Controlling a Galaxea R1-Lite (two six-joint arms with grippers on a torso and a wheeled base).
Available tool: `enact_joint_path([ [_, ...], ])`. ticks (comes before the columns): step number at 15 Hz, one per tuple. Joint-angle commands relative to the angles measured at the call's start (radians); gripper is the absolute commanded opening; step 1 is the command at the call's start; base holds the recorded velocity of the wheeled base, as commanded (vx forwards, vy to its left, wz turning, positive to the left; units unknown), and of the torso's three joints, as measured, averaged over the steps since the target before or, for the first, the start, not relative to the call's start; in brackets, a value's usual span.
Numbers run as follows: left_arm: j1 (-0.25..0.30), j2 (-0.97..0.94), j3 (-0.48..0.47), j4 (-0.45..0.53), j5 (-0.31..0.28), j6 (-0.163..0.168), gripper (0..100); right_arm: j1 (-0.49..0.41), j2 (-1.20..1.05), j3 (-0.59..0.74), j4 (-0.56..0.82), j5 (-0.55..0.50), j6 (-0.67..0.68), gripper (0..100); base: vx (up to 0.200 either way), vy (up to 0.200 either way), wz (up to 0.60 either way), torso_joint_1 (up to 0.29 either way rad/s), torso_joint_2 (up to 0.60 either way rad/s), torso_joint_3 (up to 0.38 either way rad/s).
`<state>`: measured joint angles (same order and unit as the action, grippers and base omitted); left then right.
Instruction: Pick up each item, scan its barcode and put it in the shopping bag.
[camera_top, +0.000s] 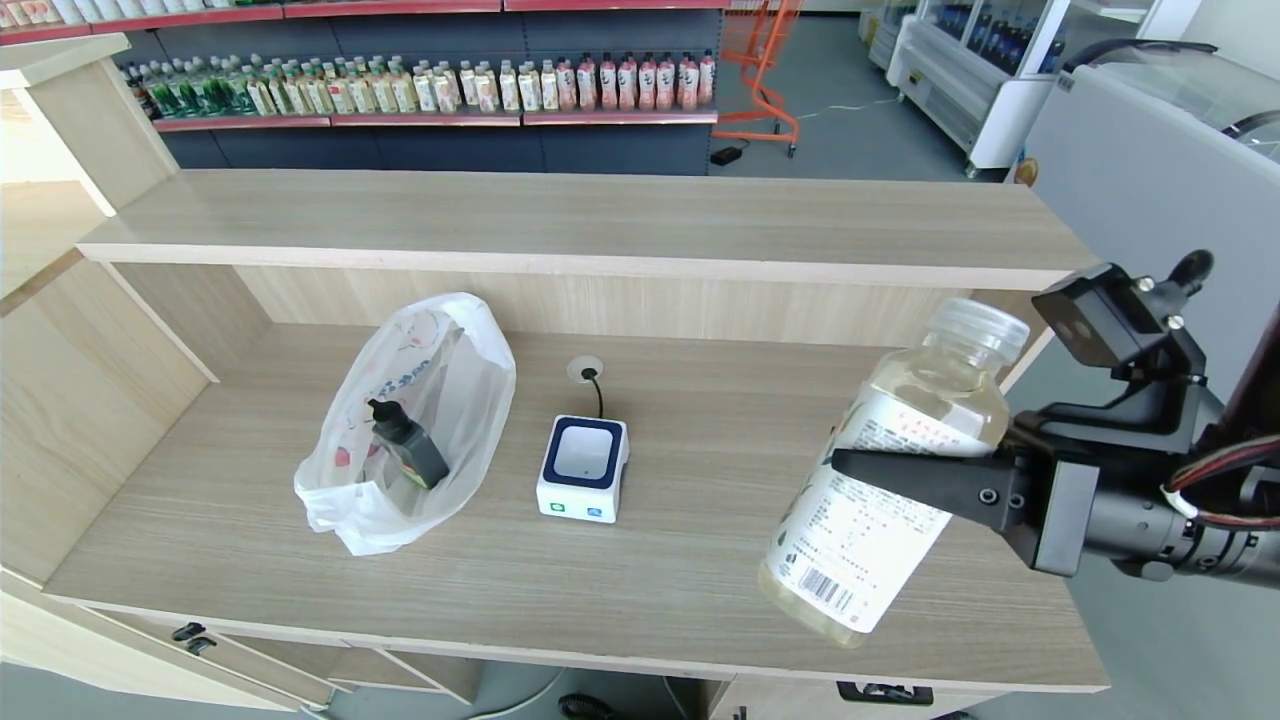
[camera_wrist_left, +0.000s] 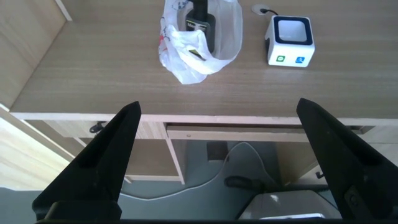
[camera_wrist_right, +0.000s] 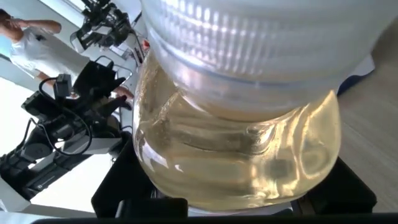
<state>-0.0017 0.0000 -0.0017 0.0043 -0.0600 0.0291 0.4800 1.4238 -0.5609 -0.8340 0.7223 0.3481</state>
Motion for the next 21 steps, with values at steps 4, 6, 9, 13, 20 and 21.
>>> enact_joint_path([
  [4,0.000,0.002,0.000,0.000,0.000,0.000,100,0.023,0.004,0.007,0.000,0.028,-0.001,0,0.000,0.000,0.00,0.000,0.00,0.000],
  [6,0.000,0.002,0.000,0.000,0.000,0.000,100,0.023,0.010,0.007,0.000,0.028,-0.001,0,0.000,0.000,0.00,0.000,0.00,0.000],
  [9,0.000,0.002,0.000,0.000,0.000,0.000,100,0.023,0.010,0.007,0.000,0.029,-0.001,0,0.000,0.000,0.00,0.000,0.00,0.000],
  [13,0.000,0.002,0.000,0.000,0.000,0.000,100,0.022,0.037,0.004,-0.002,0.023,-0.037,0,0.000,0.000,0.00,0.000,0.00,0.000],
  [20,0.000,0.002,0.000,0.000,0.000,0.000,100,-0.483,0.050,0.072,-0.010,-0.109,-1.064,0,0.000,0.000,0.00,0.000,0.00,0.000],
  [21,0.000,0.002,0.000,0.000,0.000,0.000,100,-0.518,0.030,0.087,-0.011,-0.110,-1.106,0,0.000,0.000,0.00,0.000,0.00,0.000],
])
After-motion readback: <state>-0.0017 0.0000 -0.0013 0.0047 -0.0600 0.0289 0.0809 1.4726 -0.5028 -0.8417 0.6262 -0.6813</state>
